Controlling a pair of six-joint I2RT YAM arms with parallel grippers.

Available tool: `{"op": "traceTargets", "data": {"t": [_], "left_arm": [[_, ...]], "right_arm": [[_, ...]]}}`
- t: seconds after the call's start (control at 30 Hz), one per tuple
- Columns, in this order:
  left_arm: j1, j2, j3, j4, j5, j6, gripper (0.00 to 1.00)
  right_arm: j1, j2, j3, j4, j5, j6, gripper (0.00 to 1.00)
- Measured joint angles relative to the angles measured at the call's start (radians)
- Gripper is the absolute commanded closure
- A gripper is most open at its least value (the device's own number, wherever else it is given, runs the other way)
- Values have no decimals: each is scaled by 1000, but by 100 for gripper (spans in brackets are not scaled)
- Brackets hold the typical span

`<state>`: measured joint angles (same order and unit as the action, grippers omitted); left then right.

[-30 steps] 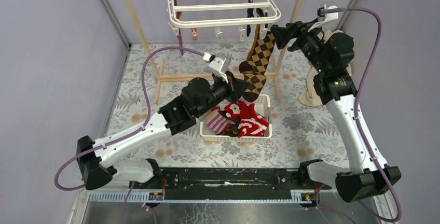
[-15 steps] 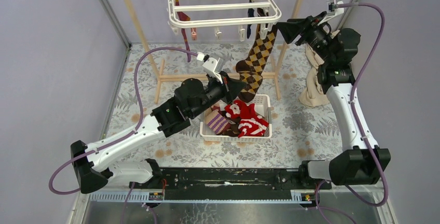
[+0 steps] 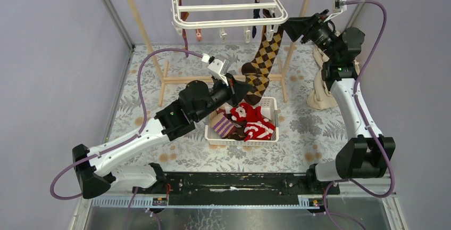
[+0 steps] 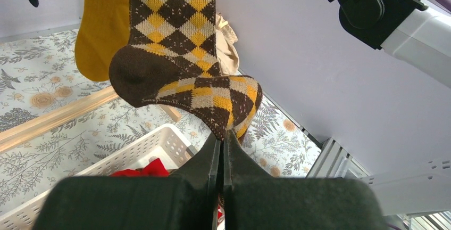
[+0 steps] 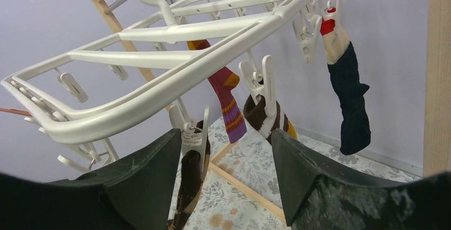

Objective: Remove the socks clipped to the hanger
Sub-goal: Remove the sock from the hanger.

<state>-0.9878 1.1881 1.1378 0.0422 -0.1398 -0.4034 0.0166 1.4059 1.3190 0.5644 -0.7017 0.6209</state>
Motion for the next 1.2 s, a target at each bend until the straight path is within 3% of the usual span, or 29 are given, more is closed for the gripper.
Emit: {"op": "traceTargets", "data": {"t": [0.77, 1.0, 1.2], "left_arm": [[0, 0, 0, -2, 0, 3, 100], [0, 0, 0, -2, 0, 3, 100], [0, 0, 0, -2, 0, 3, 100]], "right_arm": [[51, 22, 74, -32, -18, -6, 32], [68, 22, 81, -89, -12, -41, 42], [70, 22, 106, -119, 19, -52, 38]]}}
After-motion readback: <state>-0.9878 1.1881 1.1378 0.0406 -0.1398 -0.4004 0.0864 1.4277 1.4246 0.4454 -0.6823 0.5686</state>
